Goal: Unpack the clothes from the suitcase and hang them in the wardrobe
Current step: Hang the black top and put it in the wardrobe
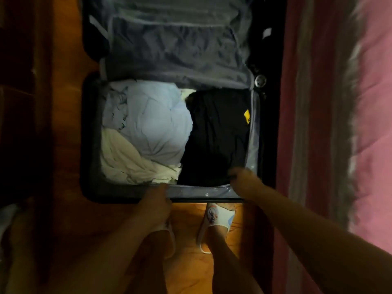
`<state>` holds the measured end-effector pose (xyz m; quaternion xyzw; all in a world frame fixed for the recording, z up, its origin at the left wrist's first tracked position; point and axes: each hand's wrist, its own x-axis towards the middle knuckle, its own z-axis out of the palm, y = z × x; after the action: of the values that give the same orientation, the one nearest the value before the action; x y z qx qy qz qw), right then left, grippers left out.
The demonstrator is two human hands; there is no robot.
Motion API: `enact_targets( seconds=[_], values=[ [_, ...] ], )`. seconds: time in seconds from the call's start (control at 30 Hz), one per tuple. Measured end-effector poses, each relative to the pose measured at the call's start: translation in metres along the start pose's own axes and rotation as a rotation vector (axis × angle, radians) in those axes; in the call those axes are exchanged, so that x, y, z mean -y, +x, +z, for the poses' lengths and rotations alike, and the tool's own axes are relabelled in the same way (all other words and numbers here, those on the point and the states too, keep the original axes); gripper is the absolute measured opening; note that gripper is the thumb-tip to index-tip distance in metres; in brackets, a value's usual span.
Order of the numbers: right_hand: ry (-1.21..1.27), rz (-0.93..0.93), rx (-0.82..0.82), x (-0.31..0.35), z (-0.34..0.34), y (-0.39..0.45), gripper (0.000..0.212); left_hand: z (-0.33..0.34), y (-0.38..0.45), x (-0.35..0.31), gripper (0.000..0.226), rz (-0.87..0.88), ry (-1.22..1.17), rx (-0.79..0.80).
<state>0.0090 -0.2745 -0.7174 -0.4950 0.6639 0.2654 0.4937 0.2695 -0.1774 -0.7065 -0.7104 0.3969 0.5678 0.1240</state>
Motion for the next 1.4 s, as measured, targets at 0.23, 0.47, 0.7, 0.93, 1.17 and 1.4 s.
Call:
enact_targets(
  seconds=[0.23,0.47,0.7,0.93,1.17,1.4],
  values=[
    [0.034,0.067,-0.166,0.03,0.038,0.124,0.066,-0.031,0.071,0.022,0.028,0.003,-0.069,-0.096],
    [0.898,0.143,-0.552,0.011,0.021,0.024,0.027,-0.04,-0.004,0.018,0.019,-0.019,-0.119,-0.096],
    [1.423,0.101,-0.465,0.015,-0.043,-0.168,0.029,-0.072,-0.154,-0.03,0.019,0.094,-0.188,-0.101],
    [1.81,-0.254,-0.646,0.03,-0.14,-0.466,0.026,-0.128,-0.35,-0.156,0.064,0.586,-0.139,-0.065],
    [1.665,-0.389,-1.007,-0.059,-0.169,-0.662,0.027,-0.121,-0.495,-0.29,0.012,1.033,-0.014,-0.274],
    [1.691,-0.259,-1.346,-0.224,-0.19,-0.751,0.036,-0.103,-0.607,-0.428,0.019,1.152,0.029,-0.266]
  ],
)
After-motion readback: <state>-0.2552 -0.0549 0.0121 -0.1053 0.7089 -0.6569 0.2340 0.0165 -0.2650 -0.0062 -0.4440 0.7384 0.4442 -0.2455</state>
